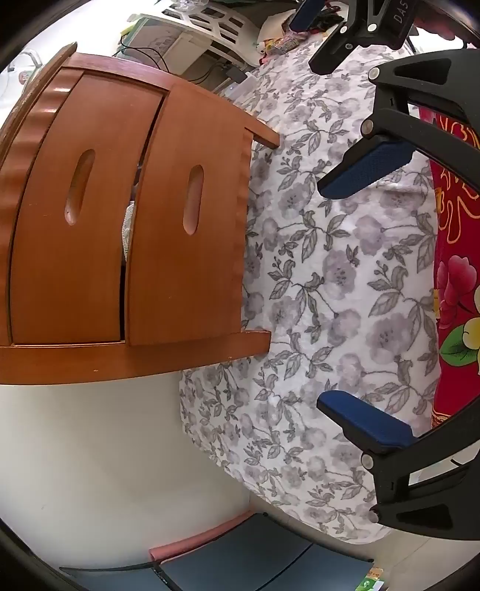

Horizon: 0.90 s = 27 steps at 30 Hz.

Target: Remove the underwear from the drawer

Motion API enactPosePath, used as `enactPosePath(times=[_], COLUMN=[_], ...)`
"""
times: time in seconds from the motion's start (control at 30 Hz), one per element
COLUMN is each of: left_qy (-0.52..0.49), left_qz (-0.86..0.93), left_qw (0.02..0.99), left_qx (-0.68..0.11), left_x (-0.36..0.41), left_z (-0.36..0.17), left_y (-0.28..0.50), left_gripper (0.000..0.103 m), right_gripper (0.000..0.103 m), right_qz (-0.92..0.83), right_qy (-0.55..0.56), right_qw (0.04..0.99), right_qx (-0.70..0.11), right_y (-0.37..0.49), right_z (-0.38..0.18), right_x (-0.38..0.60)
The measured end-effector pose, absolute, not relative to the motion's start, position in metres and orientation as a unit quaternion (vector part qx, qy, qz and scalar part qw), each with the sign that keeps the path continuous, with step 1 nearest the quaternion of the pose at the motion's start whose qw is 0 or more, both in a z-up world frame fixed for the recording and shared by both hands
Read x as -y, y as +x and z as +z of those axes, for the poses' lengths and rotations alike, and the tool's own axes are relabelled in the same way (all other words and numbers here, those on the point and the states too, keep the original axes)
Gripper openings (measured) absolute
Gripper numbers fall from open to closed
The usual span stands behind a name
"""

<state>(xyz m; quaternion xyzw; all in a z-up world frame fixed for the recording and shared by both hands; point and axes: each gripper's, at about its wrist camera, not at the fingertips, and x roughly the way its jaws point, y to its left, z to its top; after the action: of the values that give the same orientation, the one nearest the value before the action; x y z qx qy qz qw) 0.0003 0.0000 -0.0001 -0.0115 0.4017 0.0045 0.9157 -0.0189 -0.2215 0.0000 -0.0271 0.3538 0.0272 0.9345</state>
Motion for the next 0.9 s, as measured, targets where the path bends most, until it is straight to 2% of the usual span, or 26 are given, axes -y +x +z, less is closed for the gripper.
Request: enactPosePath(times=[0.9], left_qy=[-0.014], left_qz=[0.002], left_qw=[0.915], left_qx=[-0.404], left_x=[0.0031], left_z=[-0.0062], left_y=[0.0009], left_gripper=[0.103], right_gripper=[0.103], right_qz=[0.029], right_qy=[-0.026], right_qw=[0.932], right_qx=[-0.360], right_y=[-0.0151], right_z=[-0.0025], right_x=[0.2197])
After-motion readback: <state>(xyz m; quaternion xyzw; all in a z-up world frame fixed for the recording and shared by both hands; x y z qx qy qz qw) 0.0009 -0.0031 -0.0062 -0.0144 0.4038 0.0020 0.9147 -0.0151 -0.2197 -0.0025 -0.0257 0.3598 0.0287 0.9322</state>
